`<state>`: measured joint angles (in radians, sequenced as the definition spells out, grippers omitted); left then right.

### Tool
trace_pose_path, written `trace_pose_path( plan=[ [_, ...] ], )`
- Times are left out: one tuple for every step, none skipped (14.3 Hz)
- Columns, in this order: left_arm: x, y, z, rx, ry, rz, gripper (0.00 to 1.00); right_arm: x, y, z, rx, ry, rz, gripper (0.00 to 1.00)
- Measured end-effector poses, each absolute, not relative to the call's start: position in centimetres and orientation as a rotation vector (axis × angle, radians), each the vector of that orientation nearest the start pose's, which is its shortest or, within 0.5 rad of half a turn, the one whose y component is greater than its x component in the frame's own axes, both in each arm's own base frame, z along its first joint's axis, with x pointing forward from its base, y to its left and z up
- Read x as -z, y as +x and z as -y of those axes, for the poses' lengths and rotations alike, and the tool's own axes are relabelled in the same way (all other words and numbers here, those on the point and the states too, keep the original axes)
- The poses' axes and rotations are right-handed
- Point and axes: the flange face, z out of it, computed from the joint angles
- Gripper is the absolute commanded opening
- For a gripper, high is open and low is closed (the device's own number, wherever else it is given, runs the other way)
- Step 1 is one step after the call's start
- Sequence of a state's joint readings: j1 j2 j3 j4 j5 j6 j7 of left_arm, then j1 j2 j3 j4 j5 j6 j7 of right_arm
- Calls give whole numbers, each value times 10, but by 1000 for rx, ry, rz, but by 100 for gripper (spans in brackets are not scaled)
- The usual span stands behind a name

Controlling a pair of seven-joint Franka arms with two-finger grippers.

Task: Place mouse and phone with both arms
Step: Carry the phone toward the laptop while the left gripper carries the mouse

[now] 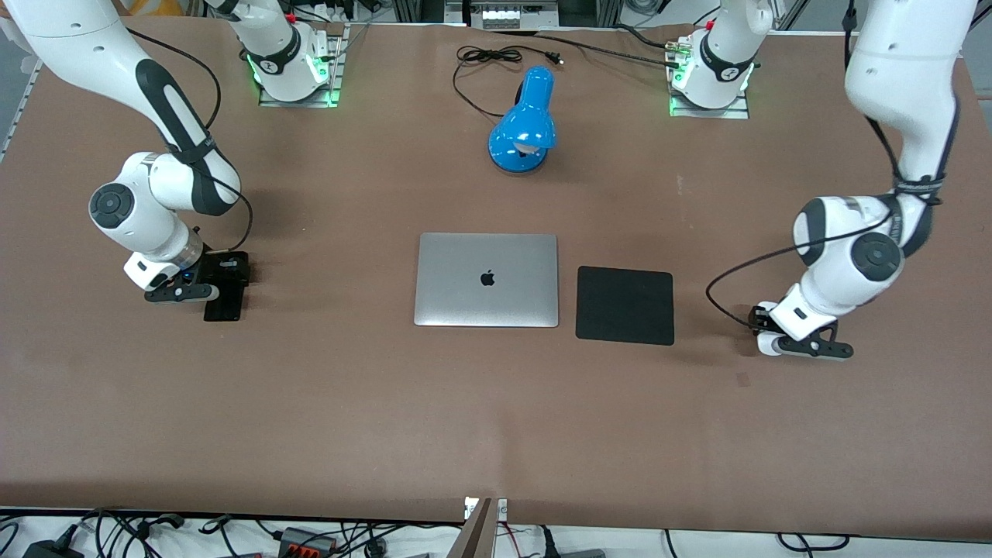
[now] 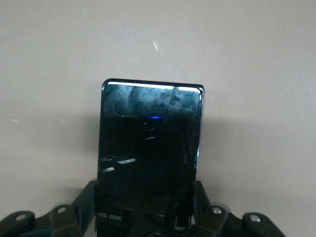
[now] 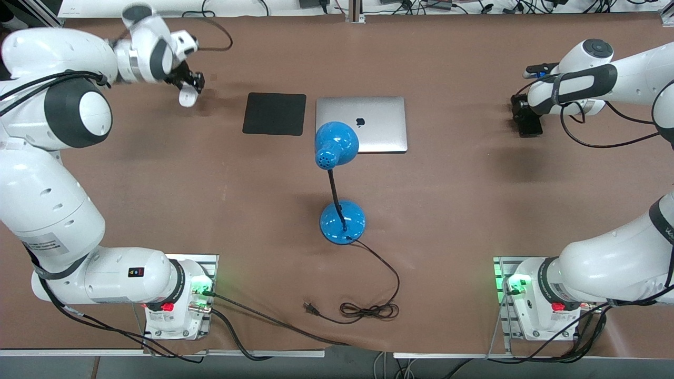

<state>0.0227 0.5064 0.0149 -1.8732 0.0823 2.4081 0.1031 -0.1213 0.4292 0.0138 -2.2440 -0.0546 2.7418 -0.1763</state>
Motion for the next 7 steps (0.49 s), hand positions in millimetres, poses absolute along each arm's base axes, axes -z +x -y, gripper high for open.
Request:
trace_pose_path(
  plan=[
    [-273, 650, -15, -20, -3068, -200, 39, -191, 551, 44, 105, -3155, 200, 0],
    [-302, 657, -3, -58, -3066, -196, 39, -205, 558, 27, 103, -3148, 200, 0],
    [-323, 661, 13, -79, -3065, -190, 39, -219, 563, 4, 98, -3140, 192, 0],
    [-334, 662, 36, -87, -3069, -181, 39, -231, 566, -21, 98, -3133, 176, 0],
    [-336, 661, 63, -86, -3077, -160, 38, -238, 566, -47, 100, -3128, 151, 0],
    [-333, 657, 94, -86, -3087, -130, 38, -238, 564, -76, 97, -3124, 123, 0],
    [-327, 653, 125, -78, -3096, -110, 38, -233, 560, -106, 84, -3120, 90, 0]
  ],
)
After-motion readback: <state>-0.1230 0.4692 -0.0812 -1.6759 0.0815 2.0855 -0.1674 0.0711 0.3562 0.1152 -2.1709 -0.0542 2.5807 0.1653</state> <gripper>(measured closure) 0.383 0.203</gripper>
